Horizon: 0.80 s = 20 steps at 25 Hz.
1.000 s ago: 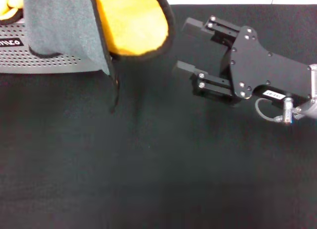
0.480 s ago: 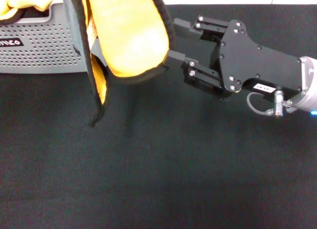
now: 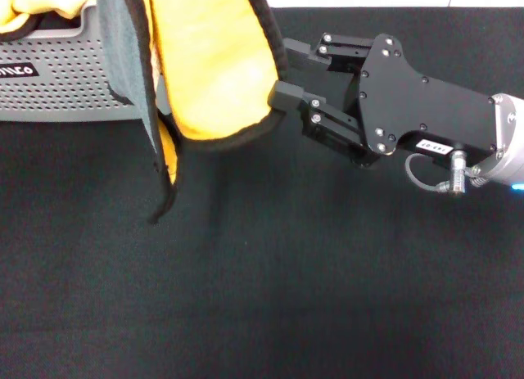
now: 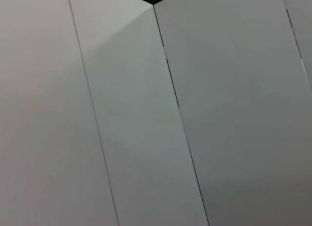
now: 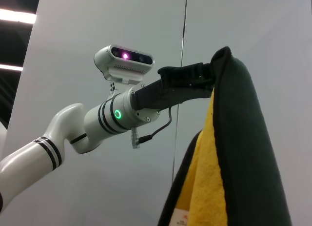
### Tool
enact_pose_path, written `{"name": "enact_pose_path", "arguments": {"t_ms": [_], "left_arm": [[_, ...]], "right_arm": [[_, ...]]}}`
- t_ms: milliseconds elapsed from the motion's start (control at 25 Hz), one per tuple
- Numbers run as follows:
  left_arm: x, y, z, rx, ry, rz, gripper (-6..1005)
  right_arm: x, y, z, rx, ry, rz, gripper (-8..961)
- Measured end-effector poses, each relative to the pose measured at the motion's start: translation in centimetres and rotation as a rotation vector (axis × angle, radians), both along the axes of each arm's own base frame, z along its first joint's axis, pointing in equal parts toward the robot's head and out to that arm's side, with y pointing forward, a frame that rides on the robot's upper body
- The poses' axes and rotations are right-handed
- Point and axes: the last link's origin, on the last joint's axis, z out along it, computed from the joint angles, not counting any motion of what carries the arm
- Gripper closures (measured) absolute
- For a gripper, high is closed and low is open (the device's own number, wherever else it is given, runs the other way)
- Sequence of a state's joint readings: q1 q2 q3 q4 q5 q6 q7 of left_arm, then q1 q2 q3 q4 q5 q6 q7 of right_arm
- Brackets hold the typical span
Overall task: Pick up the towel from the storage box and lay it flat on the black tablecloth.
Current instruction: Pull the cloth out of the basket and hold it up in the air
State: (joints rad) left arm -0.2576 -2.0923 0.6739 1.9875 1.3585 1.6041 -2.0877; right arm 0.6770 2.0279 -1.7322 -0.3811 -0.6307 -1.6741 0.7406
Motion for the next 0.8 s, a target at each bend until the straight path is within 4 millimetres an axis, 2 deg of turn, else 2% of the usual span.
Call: {"name": "enact_pose_path", "arguments": {"t_ms": [520, 720, 800], "left_arm": [[0.5, -0.2, -0.1, -0.010, -0.006, -0.027, 987], [0.3, -0.2, -0.1, -0.011, -0.008, -0.020, 986], [0.3, -0.2, -0.1, -0.012, -0.009, -0.019, 986]], "right_arm": [[-1.1, -1.2, -1.7, -0.077, -0.029, 0.054, 629], [-1.1, -1.3, -1.7, -0.078, -0.026, 0.058, 811], [-1.1, -1.3, -1.7, -0.077, -0.025, 0.063, 832]]}}
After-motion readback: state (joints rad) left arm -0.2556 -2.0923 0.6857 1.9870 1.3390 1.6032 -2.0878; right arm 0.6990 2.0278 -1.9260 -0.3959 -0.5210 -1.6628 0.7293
